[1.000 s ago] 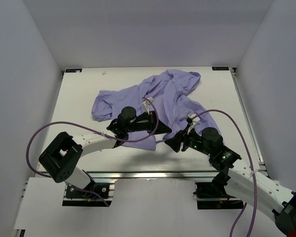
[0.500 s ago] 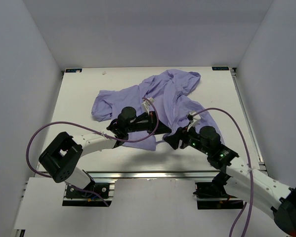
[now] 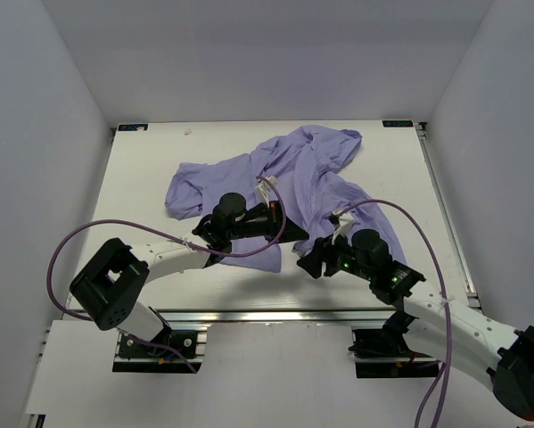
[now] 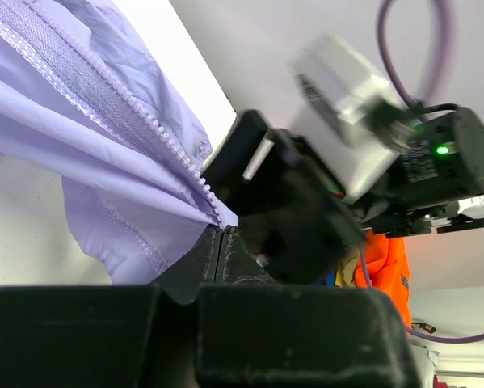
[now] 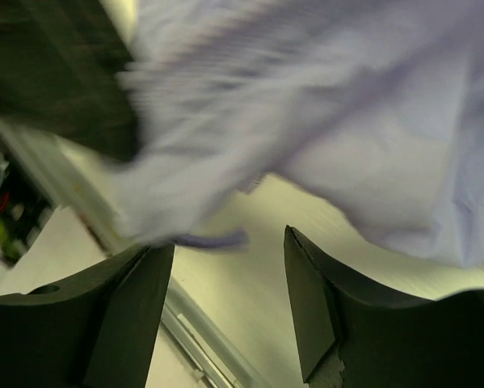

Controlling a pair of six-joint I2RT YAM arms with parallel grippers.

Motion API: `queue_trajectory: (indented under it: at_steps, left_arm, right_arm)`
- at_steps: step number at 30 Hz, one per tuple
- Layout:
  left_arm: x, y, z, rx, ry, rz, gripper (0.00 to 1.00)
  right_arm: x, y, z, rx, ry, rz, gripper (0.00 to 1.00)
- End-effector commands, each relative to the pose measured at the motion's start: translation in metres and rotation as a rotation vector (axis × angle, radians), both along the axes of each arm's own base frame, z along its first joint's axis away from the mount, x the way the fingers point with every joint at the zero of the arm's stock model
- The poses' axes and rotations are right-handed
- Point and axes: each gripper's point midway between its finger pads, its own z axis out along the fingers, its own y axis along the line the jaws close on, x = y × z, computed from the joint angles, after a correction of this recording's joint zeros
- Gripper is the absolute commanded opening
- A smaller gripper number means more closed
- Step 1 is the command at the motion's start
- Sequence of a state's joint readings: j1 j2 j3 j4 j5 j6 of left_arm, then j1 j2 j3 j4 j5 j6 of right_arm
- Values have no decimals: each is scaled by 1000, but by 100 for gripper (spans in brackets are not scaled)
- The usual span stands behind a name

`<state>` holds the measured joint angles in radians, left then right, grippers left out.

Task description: Zip up the jacket

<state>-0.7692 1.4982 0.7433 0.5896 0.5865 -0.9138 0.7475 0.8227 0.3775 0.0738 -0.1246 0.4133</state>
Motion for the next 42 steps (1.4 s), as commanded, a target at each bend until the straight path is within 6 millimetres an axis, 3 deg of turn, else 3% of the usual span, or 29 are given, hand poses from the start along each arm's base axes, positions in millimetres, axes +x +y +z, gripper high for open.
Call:
queue_trajectory:
  at_steps: [1,3,8,17,25,32,38,42]
  left_arm:
    - [-2,-1,12,-20,-34,-9,0]
    - [-2,-2,12,-20,-34,-9,0]
    - [-3,-1,12,-18,-30,-12,0]
    - [-4,-2,12,-24,-25,-20,0]
    - [-5,0,14,-31,-29,-17,0]
    - [-6,1,13,-29,-24,-14,0]
    - [-3,1,10,1,-21,-2,0]
    - [2,5,7,52,-29,33,45]
  right_arm:
    - [-17,12,29,39,-129,183,63]
    - [-22,12,36,38,-148,215,64]
    - [-11,9,50,85,-175,131,65]
    - [5,19,62,146,-223,94,56]
    - [6,23,59,150,-218,107,34]
    - [3,22,63,184,-240,105,0]
    - [-7,23,62,174,-215,155,0]
    - [-14,17,46,111,-115,156,0]
